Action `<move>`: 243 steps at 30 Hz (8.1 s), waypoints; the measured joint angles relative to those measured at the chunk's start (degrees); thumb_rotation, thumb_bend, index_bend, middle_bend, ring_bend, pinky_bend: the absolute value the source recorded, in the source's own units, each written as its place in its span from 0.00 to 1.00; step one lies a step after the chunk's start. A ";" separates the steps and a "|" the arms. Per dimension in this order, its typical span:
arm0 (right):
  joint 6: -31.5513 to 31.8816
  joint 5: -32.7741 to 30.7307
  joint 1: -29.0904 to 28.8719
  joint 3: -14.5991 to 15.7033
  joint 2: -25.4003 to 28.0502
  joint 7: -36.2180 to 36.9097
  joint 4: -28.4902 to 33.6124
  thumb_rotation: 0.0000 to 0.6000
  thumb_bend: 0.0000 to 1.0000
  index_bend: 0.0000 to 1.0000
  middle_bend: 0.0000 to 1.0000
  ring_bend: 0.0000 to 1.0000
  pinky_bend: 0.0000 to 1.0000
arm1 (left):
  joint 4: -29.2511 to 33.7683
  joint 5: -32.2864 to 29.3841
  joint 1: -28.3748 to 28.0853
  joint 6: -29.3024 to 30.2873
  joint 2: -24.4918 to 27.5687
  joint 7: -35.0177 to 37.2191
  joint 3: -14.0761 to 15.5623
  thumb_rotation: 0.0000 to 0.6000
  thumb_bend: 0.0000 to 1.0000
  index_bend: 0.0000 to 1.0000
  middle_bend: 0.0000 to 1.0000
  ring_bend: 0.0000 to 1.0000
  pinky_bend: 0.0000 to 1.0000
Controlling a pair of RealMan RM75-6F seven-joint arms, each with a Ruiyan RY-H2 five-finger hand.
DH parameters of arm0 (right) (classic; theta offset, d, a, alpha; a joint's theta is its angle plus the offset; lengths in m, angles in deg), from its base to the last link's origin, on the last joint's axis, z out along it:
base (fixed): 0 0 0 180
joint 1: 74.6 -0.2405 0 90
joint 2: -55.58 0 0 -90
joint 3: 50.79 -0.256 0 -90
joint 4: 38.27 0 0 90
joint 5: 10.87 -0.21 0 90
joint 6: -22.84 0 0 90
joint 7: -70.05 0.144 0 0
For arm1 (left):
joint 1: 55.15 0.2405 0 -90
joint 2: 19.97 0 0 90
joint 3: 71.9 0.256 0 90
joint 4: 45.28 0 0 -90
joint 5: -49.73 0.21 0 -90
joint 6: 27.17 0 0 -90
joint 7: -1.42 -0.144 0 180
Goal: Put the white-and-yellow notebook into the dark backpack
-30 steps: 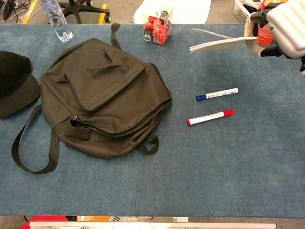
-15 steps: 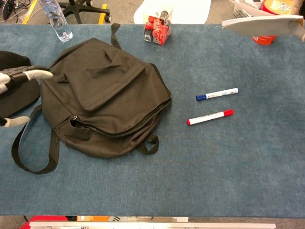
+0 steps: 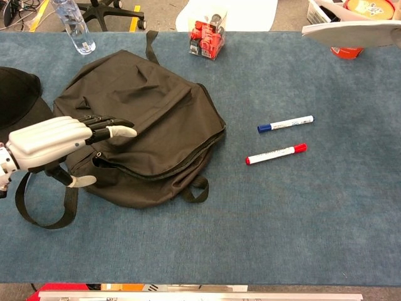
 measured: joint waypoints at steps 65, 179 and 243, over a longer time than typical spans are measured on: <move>0.89 0.40 2.60 -1.09 1.45 3.23 1.18 1.00 0.46 0.93 0.68 0.52 0.63 | -15.85 -24.45 -2.57 4.05 -26.91 2.93 -9.87 1.00 0.25 0.75 0.78 0.75 0.90; -59.64 -8.72 -18.02 -5.22 -4.69 111.42 24.03 1.00 0.49 0.97 0.78 0.64 0.72 | 1.13 -33.78 2.98 8.34 -11.11 26.87 -19.88 1.00 0.25 0.65 0.76 0.75 0.92; -76.72 -64.99 -26.13 -14.16 -14.34 77.98 20.48 1.00 0.50 0.98 0.80 0.65 0.72 | 7.22 -33.63 4.45 8.41 -6.75 26.97 -18.91 1.00 0.25 0.63 0.75 0.75 0.92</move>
